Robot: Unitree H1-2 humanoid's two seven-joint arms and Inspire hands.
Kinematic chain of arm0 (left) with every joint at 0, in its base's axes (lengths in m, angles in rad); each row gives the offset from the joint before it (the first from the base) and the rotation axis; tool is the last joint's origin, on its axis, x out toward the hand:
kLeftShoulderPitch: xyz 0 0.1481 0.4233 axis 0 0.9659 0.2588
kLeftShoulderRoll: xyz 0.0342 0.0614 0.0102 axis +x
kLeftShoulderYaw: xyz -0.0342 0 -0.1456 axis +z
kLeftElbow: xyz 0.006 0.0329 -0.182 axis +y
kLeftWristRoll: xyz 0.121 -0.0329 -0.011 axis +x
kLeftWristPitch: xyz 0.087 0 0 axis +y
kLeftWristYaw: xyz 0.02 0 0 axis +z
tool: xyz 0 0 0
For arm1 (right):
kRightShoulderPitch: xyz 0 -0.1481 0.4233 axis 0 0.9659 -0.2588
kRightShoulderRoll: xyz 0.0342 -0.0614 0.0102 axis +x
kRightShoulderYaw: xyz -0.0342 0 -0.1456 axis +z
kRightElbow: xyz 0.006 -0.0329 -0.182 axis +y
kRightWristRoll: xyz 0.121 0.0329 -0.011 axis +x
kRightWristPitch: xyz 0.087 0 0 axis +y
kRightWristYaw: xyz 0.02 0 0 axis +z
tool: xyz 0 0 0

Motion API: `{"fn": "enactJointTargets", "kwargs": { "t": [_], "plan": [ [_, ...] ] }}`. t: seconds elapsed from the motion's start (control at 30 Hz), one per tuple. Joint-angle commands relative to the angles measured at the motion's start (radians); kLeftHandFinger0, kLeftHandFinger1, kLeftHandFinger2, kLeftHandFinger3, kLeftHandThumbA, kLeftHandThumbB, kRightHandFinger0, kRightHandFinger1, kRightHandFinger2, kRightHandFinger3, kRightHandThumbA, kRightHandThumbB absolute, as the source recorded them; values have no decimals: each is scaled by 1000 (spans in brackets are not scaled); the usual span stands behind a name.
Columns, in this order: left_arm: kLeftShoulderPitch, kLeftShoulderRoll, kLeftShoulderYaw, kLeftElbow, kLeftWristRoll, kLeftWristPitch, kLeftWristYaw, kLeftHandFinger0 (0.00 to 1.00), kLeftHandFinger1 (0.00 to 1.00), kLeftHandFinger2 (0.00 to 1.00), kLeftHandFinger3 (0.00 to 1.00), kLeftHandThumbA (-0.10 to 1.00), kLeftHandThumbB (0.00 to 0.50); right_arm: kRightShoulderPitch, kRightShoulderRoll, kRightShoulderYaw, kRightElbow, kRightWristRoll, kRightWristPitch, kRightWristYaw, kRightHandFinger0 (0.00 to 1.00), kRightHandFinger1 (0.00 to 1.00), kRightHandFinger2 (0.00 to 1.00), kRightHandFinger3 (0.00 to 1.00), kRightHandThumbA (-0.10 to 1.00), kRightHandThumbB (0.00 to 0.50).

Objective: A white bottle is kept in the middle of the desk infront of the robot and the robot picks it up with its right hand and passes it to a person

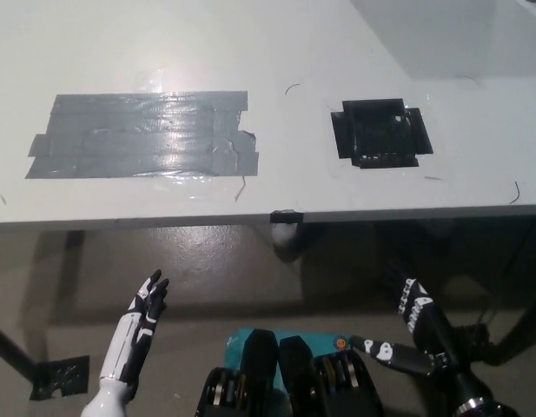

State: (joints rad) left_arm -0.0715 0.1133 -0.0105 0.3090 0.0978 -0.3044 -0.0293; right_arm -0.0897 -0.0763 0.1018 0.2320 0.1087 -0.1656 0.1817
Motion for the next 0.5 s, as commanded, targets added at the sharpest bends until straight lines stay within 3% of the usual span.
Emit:
{"fn": "enactJointTargets", "kwargs": {
  "t": [0.0,0.13,0.27,0.47],
  "plan": [
    [6,12,2,-44,-2,-11,1,1000,1000,1000,1000,941,115,10,11,-2,-38,32,-29,30,1000,1000,1000,1000,1000,63],
    [-2,11,-1,-28,7,-18,5,1000,1000,1000,1000,949,126,-11,29,-27,-48,52,-29,14,1000,1000,1000,1000,1000,102],
    [16,3,-2,-22,6,-28,9,1000,1000,1000,1000,913,111,-21,45,-17,-39,20,-45,3,1000,1000,1000,1000,1000,68],
    [-6,9,5,-12,-2,-30,7,1000,1000,1000,1000,904,106,-31,46,-23,-7,19,-64,7,1000,1000,1000,1000,1000,82]
  ]
}}
